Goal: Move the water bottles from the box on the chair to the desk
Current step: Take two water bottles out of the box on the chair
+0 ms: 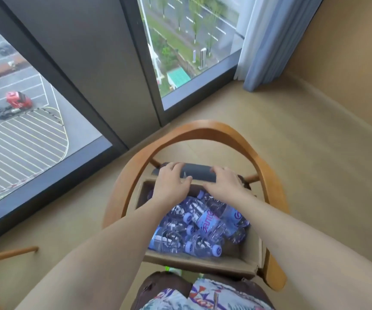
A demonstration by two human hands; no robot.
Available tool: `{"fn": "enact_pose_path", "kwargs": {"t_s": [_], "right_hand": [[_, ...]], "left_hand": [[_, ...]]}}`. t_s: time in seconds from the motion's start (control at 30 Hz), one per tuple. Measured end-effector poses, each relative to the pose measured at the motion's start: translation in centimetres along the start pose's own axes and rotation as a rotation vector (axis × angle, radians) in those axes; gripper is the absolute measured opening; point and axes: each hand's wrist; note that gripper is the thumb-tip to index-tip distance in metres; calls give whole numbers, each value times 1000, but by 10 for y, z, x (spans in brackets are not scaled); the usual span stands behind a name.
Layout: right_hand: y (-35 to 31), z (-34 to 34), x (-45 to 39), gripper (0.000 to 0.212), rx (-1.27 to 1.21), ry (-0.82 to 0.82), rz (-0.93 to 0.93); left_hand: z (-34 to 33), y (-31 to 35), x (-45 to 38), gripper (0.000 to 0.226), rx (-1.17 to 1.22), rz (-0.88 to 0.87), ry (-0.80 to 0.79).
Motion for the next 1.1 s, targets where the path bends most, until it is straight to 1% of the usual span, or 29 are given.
{"fn": "enact_pose_path", "kwargs": {"t_s": [0.07,0.17,0.2,0.3,0.4,0.47,0.57,0.67,0.87,1.03,1.1], "right_hand": [[2,-21,3,56,3,-34,-28],[2,-50,5,44,4,-91,-54],[1,-59,6,44,17,-114,-67],[-4,-83,7,54,75,-169,-109],[-10,-103,9,63,132,-203,-150],[-14,-115,11,66,167,-214,-173],[-20,-133,13,70,230,-169,-200],[-23,-146,11,75,269,-88,-231],[-30,-158,2,76,274,11,-290],[-22,-165,8,91,441,27,-197],[-18,-166,11,93,506,39,-149]], "left_hand": [[-8,-17,5,48,8,11,-25],[-18,-40,9,51,-5,69,-95],[-21,-47,10,51,-11,87,-116],[-28,-68,15,52,-43,122,-214],[-31,-87,18,63,-127,116,-340],[-32,-96,20,70,-157,83,-378],[-37,-105,21,79,-176,39,-389],[-45,-111,21,82,-263,2,-429],[-58,-119,8,80,-409,-120,-465],[-64,-122,-2,68,-497,-209,-486],[-63,-123,-4,66,-519,-238,-485]]}}
Point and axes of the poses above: each hand's wrist, its own x-axis away from the middle knuckle, its own z-axis out of the back of the hand, y = z × x, and after that the axes turned 6 degrees about x, right-handed
